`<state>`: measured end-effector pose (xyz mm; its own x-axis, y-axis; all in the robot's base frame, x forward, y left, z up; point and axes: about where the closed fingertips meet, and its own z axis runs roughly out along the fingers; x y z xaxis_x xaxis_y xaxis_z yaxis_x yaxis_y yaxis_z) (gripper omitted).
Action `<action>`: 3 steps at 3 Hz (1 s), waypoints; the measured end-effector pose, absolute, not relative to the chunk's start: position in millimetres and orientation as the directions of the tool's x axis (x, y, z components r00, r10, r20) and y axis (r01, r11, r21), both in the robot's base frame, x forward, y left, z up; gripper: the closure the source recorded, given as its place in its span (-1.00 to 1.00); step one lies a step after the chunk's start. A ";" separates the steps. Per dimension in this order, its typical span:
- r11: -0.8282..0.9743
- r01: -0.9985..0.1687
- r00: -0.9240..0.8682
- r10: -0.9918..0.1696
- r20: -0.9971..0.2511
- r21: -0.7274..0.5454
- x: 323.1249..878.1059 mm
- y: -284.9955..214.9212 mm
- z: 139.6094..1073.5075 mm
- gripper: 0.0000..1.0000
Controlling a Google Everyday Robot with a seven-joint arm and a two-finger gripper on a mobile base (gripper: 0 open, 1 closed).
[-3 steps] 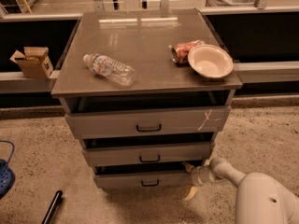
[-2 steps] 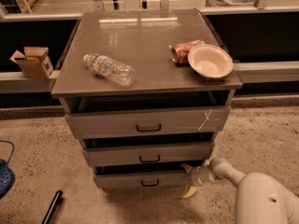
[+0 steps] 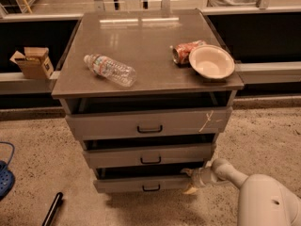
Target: Open bottom drawer
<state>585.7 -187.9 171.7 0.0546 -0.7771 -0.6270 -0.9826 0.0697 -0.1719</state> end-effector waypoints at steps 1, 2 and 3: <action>0.070 -0.983 0.055 -0.777 -0.627 -0.172 585.6 -187.8 172.7 -0.78; 0.009 -0.986 0.095 -0.781 -0.617 -0.164 565.5 -170.2 181.4 -1.00; 0.011 -0.987 0.092 -0.781 -0.618 -0.162 565.5 -169.7 180.4 -1.00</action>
Offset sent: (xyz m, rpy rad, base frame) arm -0.0311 0.0280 0.0334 -0.0571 -0.0168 0.1256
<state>565.5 -169.7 180.4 0.0925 -0.7811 -0.6176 -0.9868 0.0110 -0.1617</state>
